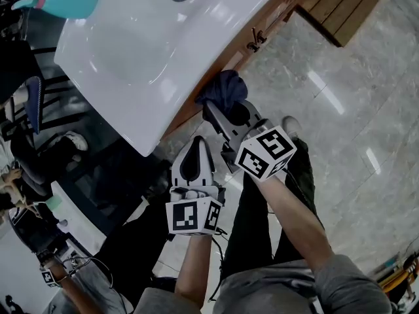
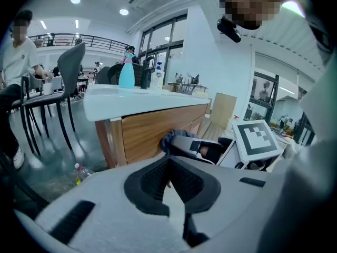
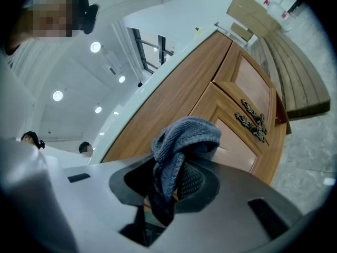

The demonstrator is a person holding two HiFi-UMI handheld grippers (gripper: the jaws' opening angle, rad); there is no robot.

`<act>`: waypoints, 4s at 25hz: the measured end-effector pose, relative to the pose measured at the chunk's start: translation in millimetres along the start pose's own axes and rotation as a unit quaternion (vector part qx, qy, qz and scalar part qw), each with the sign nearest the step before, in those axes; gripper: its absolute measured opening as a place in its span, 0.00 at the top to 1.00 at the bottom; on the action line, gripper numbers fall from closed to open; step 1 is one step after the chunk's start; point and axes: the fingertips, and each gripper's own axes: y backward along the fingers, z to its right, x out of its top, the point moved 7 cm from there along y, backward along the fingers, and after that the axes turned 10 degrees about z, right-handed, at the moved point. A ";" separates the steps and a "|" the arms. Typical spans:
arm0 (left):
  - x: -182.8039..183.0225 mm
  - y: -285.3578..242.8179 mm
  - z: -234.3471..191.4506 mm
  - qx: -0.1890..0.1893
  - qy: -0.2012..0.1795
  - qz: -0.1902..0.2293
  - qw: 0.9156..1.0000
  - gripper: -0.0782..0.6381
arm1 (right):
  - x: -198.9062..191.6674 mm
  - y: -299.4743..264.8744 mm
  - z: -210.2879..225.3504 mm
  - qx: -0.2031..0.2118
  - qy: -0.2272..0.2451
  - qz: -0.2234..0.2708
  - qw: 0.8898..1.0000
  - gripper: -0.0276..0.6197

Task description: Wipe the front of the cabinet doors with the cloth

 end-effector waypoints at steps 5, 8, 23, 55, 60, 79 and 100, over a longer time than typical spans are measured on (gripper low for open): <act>-2.1 -7.5 -3.3 -0.004 0.000 -0.005 1.000 0.88 | -3.1 -3.2 15.7 -0.026 -0.001 -0.007 1.000 0.82; -6.6 -11.3 -3.9 -0.006 0.000 -0.011 1.000 0.88 | -4.8 -5.7 26.1 -0.034 -0.001 -0.013 0.999 0.82; -19.2 -39.6 -1.6 -0.014 0.005 -0.028 0.999 0.88 | -23.1 -17.5 66.0 -0.065 0.019 -0.060 0.996 0.82; -99.9 -100.9 -15.1 -0.039 -0.011 -0.079 0.996 0.88 | -100.8 -18.2 159.5 -0.133 0.009 -0.116 0.984 0.82; -113.4 -109.2 -16.6 -0.044 -0.012 -0.090 0.995 0.88 | -109.6 -14.7 170.4 -0.146 0.004 -0.121 0.982 0.82; -112.6 -100.4 -6.0 -0.064 -0.024 -0.092 0.993 0.88 | -109.6 15.3 192.9 -0.174 -0.008 -0.137 0.975 0.82; -48.9 -50.8 50.8 -0.055 -0.020 -0.046 0.997 0.88 | -17.9 75.9 109.6 -0.112 0.019 -0.083 0.990 0.82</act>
